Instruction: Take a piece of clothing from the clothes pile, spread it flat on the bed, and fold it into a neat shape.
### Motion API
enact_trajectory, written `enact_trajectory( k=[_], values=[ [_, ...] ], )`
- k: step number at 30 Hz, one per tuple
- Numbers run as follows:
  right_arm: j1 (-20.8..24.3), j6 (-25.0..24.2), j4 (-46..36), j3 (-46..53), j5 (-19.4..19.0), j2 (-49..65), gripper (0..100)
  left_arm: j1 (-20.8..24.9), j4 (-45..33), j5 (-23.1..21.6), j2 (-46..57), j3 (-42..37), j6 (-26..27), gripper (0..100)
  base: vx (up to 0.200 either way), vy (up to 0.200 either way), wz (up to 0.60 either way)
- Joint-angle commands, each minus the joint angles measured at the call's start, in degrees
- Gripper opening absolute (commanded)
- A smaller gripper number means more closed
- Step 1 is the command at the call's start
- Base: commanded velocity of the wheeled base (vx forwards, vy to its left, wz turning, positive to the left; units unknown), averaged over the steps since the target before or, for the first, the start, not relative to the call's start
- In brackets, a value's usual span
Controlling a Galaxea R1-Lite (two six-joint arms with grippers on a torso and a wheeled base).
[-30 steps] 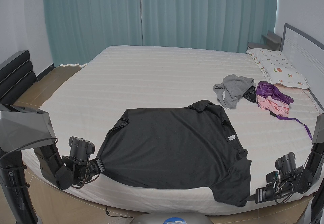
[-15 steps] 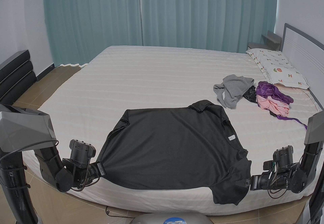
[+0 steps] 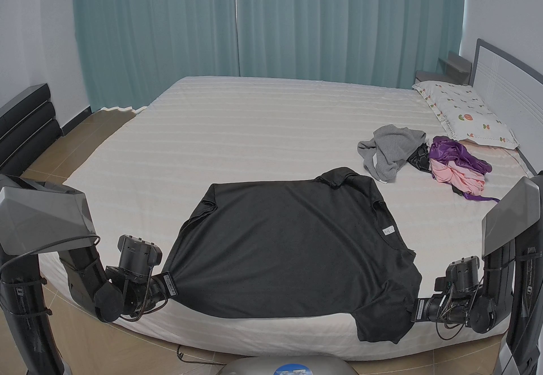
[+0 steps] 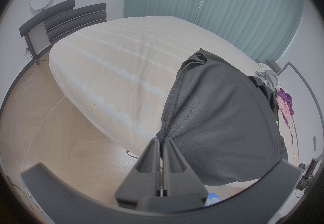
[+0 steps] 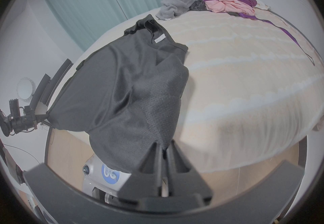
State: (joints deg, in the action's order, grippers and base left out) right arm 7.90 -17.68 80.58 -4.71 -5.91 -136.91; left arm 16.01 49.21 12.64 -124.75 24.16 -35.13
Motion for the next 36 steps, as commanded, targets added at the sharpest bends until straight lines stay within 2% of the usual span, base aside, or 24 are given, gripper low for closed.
enact_trajectory(
  k=[1, 11, 12, 15, 16, 20, 23, 29, 36],
  values=[
    [-0.7, 0.0, 0.1, 2.5, 0.1, -0.2, 0, 0.0, 0.0, 0.0, -0.2, 0.0, 0.1, 0, 0.0, 0.0, 0.0],
    [-1.0, -0.3, -0.8, 4.7, 0.1, 1.3, 0, -0.1, 0.3, 0.0, -0.8, 0.2, 0.0, 0, 0.0, 0.0, 0.0],
    [-0.9, -0.2, -1.6, 4.7, 0.1, 1.4, 100, -0.2, 0.3, 0.0, -0.8, 0.3, 0.0, 0, 0.0, 0.0, 0.0],
    [-0.5, -0.2, -3.1, 4.7, 0.0, 2.5, 100, -0.3, 0.4, -0.1, -0.8, 0.7, -0.2, 0, 0.0, 0.0, 0.0],
    [-0.5, -0.3, -2.9, 4.7, -0.1, 3.1, 100, -0.4, 0.4, -0.1, -0.8, 0.8, -0.3, 100, 0.0, 0.0, 0.0],
    [-1.0, -0.7, -1.5, 4.5, -0.6, 5.3, 100, -0.6, 0.5, -0.2, -0.5, 1.0, -0.4, 100, 0.0, 0.0, 0.0],
    [-0.7, -3.2, -0.5, 3.9, -0.7, 8.1, 100, -0.6, 0.6, -0.3, -0.2, 1.5, -0.7, 100, 0.0, 0.0, 0.0],
    [-0.2, -9.4, -0.2, -0.5, -0.4, 12.7, 100, -2.1, 0.6, -0.3, 3.1, 3.8, -2.7, 100, 0.0, 0.0, 0.0],
    [3.1, -17.8, -0.6, -6.5, 0.1, 15.0, 100, -2.8, 0.6, -1.0, 7.9, 3.8, -6.4, 100, 0.0, 0.0, 0.0]
  ],
)
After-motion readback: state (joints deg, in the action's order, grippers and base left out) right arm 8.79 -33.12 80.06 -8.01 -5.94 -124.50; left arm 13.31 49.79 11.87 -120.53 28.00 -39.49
